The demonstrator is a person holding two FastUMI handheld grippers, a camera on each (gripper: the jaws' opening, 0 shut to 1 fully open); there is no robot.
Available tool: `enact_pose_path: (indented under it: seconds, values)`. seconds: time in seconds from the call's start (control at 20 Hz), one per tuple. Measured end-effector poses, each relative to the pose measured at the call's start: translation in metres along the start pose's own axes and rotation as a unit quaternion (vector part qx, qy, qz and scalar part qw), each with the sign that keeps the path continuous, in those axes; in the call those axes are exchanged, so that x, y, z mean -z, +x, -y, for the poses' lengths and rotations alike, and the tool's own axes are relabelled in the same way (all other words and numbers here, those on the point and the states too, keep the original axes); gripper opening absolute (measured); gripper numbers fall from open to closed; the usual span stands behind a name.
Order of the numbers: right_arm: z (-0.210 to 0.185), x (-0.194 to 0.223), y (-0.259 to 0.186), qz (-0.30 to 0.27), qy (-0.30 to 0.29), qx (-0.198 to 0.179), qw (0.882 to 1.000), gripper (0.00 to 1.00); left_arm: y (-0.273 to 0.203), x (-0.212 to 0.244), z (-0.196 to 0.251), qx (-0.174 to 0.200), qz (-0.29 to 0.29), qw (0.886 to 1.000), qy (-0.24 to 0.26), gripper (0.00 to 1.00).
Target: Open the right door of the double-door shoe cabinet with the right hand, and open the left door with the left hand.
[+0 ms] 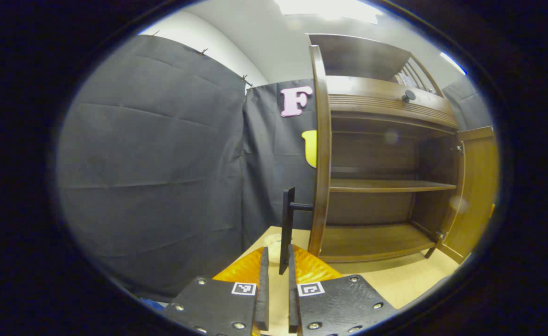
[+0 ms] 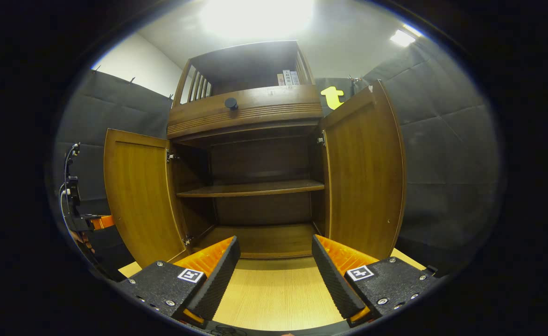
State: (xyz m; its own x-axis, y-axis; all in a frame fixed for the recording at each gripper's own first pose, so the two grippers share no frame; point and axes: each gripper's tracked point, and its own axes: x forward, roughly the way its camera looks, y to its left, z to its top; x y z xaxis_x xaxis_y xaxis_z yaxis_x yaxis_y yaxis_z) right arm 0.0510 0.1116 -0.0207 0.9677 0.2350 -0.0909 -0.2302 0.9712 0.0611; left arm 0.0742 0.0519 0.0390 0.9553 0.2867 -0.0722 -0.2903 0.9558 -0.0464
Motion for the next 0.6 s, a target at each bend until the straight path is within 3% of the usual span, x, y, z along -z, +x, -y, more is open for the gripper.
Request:
enact_pose_path:
  seconds: [0.3,0.35,0.5,0.6]
  values:
    - [0.003,-0.019,-0.015,0.017,-0.006,0.007,1.000,0.95,-0.005,-0.004,0.004,0.012,0.008,1.000,-0.005,0.12]
    - [0.006,-0.025,-0.018,0.022,-0.005,0.010,1.000,0.95,-0.004,-0.007,0.005,0.016,0.014,1.000,-0.004,0.22]
    - [0.015,-0.038,-0.024,0.034,-0.005,0.016,0.999,0.95,-0.003,-0.011,0.007,0.029,0.029,0.999,0.004,0.12]
    - [0.021,-0.042,-0.028,0.036,-0.008,0.014,0.999,0.95,-0.003,-0.014,0.012,0.041,0.037,0.998,0.005,0.16]
